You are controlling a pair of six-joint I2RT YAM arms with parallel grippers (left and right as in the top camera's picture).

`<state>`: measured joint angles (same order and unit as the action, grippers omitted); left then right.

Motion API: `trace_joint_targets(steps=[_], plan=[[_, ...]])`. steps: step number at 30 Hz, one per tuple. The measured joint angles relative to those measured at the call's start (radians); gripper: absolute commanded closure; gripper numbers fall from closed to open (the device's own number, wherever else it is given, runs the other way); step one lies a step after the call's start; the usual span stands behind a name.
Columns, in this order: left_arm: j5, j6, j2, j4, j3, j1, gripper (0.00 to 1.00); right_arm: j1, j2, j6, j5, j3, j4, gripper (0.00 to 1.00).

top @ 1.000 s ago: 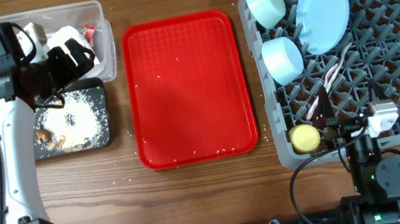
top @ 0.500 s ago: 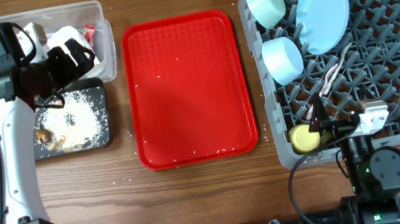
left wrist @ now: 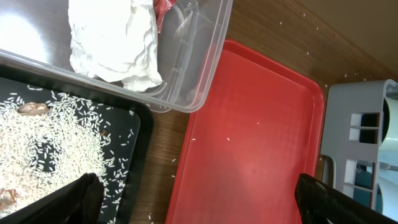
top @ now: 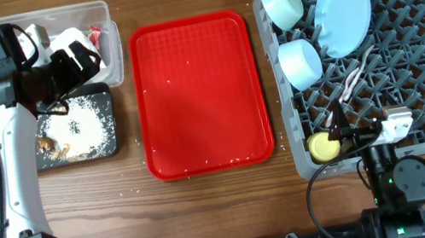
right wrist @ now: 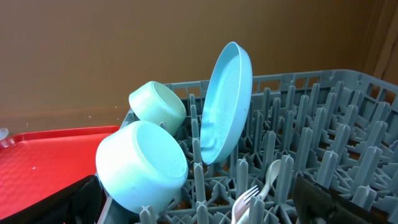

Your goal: Sort waste into correct bins and load items into the dishwasher rack

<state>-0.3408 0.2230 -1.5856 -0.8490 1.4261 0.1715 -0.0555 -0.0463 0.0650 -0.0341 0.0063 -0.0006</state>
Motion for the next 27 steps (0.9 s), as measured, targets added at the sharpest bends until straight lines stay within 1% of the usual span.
trace_joint_targets(steps=[3,5,6,7,8,9,10,12,14,15,16,19,23,27], plan=[[0.008,0.0,0.005,0.009,-0.002,0.0,0.0,0.0,0.0,0.0,0.0,0.0,0.0,0.0],[0.036,0.0,0.051,0.07,-0.042,0.0,0.0,0.0,0.0,0.0,0.0,0.0,0.0,0.0],[0.054,0.0,0.106,0.13,-0.097,0.0,0.0,0.0,0.0,0.0,0.0,0.0,0.0,0.0],[0.065,0.0,0.165,0.186,-0.159,0.0,0.0,0.0,0.0,0.0,0.0,0.0,0.001,0.0],[0.074,0.0,0.246,0.274,-0.251,0.0,0.0,0.0,0.0,0.0,0.0,0.0,0.0,0.0],[0.077,0.0,0.299,0.288,-0.305,0.0,0.0,0.0,0.0,0.0,0.0,0.0,0.0,0.0],[0.083,0.0,0.366,0.397,-0.401,-0.001,0.0,0.0,0.0,0.0,-0.001,0.0,0.0,0.0],[0.088,0.0,0.527,0.507,-0.62,-0.001,0.0,0.0,0.0,0.0,-0.003,0.0,0.0,0.0],[0.092,0.0,0.662,0.614,-0.798,-0.002,0.0,0.0,0.0,0.0,-0.003,0.0,0.0,0.0],[0.09,0.0,0.706,0.642,-0.851,-0.002,0.0,0.0,0.0,0.0,-0.003,0.0,0.0,0.0],[0.09,0.0,0.76,0.718,-0.923,-0.002,0.0,0.0,0.0,0.0,-0.003,0.0,0.0,0.0],[0.09,0.0,0.953,0.861,-1.118,-0.002,0.0,0.0,0.0,0.0,-0.003,0.0,0.0,0.0],[0.085,0.0,1.123,0.883,-1.251,-0.002,0.0,0.0,0.0,0.0,-0.003,0.0,0.0,0.0],[0.087,0.0,1.28,0.887,-1.319,-0.002,0.0,0.0,0.0,0.0,-0.003,0.0,0.0,0.0]])
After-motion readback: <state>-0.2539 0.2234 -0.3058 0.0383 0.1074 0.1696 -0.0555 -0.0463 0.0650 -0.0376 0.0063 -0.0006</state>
